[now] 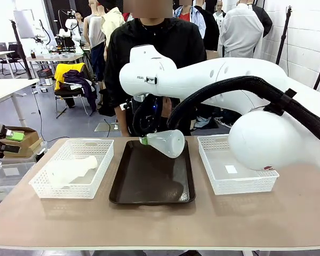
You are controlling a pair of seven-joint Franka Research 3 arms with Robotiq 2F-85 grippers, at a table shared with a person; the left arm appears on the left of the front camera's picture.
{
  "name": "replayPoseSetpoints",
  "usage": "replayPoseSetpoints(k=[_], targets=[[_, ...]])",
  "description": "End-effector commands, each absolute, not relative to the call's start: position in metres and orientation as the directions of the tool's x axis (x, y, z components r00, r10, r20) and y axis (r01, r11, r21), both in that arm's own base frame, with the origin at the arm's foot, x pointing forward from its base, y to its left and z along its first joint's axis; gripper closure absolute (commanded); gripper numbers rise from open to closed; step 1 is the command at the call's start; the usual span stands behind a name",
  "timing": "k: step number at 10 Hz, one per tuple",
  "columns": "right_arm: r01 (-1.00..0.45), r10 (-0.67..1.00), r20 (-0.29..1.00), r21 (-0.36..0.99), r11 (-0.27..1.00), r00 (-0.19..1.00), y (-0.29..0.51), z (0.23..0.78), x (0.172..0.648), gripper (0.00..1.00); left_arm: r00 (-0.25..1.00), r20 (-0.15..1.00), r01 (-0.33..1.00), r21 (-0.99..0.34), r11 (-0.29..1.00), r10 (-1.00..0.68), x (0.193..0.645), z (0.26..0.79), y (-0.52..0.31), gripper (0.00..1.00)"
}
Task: Prepare the laboratory tools.
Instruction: While moving the picked Big flask to the Handle tray indicated by the person, stop as directed by the person.
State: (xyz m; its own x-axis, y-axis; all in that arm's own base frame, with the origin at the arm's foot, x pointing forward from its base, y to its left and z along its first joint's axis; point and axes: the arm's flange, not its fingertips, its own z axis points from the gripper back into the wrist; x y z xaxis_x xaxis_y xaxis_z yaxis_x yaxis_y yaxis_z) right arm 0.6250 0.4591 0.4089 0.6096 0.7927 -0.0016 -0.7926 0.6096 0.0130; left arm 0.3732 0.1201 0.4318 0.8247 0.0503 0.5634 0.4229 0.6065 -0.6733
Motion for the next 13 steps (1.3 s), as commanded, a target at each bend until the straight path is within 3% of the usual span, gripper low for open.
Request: replayPoseSetpoints(k=[1, 13], targets=[[-0.793, 0.794, -0.010, 0.015, 0.608, 0.608, 0.4598, 0.4032, 0.6243, 1.00, 0.819, 0.571, 0.430, -0.678, 0.596, 0.058, 0.3726, 0.4324, 0.1215, 0.00], [-0.793, 0.794, -0.010, 0.015, 0.608, 0.608, 0.4598, 0.4032, 0.6243, 1.00, 0.819, 0.571, 0.430, -0.678, 0.596, 0.058, 0.3726, 0.4324, 0.1215, 0.00]])
